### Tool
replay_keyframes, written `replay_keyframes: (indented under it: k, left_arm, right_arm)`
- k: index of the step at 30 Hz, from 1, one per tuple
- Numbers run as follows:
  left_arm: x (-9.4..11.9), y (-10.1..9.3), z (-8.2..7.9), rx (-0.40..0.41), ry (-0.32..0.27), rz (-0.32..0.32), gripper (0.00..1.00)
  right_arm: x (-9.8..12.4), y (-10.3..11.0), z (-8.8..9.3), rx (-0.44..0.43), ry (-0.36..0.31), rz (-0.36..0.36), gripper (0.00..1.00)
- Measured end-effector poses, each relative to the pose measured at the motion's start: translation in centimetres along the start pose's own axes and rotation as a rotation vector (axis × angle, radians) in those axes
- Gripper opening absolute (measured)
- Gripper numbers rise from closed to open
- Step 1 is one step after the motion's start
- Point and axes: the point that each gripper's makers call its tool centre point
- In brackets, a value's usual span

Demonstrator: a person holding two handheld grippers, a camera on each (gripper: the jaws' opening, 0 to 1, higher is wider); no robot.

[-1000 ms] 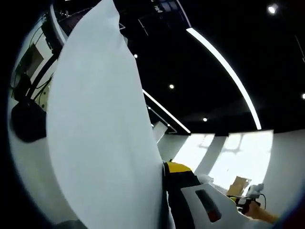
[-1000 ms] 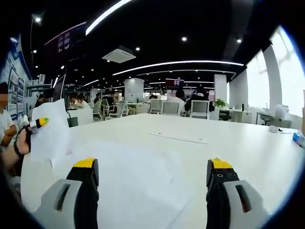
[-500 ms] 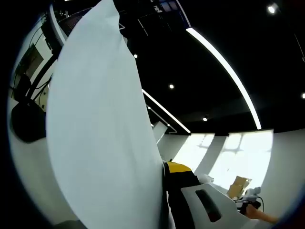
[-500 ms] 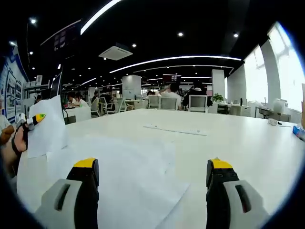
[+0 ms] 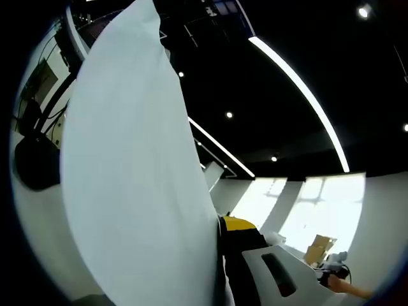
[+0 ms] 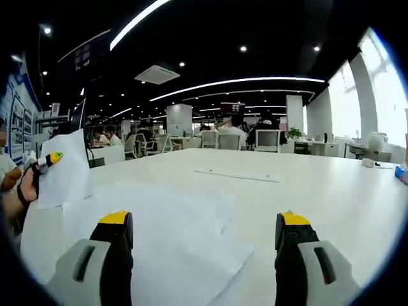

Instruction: Organize the stack of printing papers by aligning and flattening the scattered papers on the table

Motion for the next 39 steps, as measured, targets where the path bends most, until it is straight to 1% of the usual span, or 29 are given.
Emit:
replay_keyframes:
  k: [9,18,22,31,39]
  left_arm:
    - [0.0,0.0,0.1,0.001,0.003,0.002,0.07]
    - [0.1,-0.2,0.0,0.004,0.001,0.008,0.07]
    - [0.1,-0.1,0.0,0.006,0.0,0.01,0.07]
    - [0.0,0.0,0.0,0.004,0.001,0.012,0.07]
    - [0.0,-0.1,0.0,0.004,0.001,0.013,0.07]
  right_arm:
    - [-0.3,1.0,0.6,-0.014,0.003,-0.035,0.88]
    - [-0.4,1.8,2.3,-0.018,0.069,-0.039,0.88]
    - [-0.4,1.5,3.6,-0.042,0.13,-0.022,0.88]
    - [-0.5,2.0,4.1,-0.03,0.148,-0.025,0.86]
    - [-0.3,2.0,4.8,-0.011,0.178,-0.019,0.81]
Point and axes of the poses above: the point that each gripper's makers call its tool centre point, and the gripper's own axes: x roughly backward along the fingers, y roughly to its left, z roughly out of its underside, and after that the axes turned 1 degree about -z, right-handed
